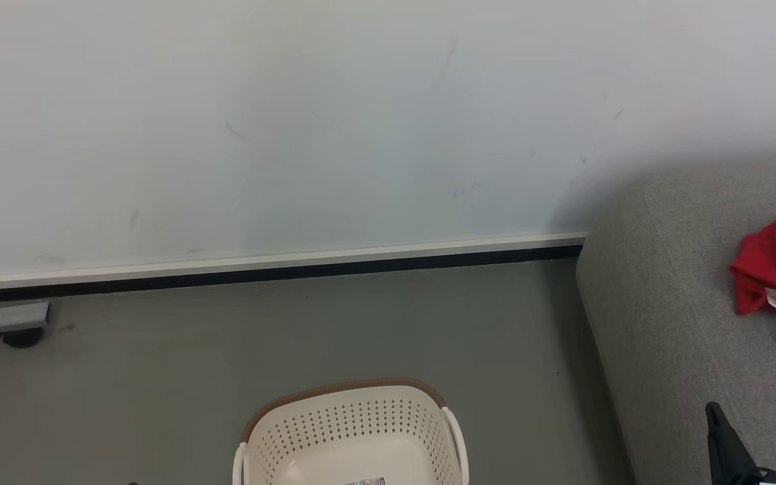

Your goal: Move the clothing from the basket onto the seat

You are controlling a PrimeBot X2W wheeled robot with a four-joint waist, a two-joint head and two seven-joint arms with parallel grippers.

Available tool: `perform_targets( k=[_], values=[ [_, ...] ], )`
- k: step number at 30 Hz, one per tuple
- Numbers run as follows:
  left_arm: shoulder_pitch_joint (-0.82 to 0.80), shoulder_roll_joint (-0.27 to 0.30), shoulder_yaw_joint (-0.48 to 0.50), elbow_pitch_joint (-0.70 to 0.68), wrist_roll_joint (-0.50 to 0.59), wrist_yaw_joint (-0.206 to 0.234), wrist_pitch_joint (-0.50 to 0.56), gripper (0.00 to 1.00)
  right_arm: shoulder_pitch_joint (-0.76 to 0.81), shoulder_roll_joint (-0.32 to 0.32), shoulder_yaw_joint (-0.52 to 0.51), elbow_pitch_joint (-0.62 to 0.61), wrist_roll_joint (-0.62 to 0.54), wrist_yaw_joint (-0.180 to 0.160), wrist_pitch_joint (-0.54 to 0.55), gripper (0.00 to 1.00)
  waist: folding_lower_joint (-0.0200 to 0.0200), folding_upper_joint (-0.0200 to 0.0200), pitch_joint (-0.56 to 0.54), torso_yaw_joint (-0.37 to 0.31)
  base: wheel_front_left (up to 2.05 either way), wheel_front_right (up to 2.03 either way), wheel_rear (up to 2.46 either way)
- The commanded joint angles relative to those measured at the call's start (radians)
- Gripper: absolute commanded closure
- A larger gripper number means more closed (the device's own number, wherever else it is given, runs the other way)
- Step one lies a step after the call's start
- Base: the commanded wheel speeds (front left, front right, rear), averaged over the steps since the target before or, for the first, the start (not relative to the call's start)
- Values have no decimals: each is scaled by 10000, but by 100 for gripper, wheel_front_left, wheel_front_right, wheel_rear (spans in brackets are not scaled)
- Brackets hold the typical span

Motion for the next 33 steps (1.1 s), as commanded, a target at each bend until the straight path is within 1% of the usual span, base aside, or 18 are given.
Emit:
perform_targets(
  k=[1, 33],
  values=[
    [-96, 12, 48, -6, 80, -13, 27, 100, -77, 32, -14, 24, -36, 4, 9, 100, 0, 0, 0, 0, 0, 0, 0],
    [-99, -25, 98, -1, 106, -13, 72, 100, -93, 104, -110, 34, -148, 4, 102, 100, 0, 0, 0, 0, 0, 0, 0]
  ],
)
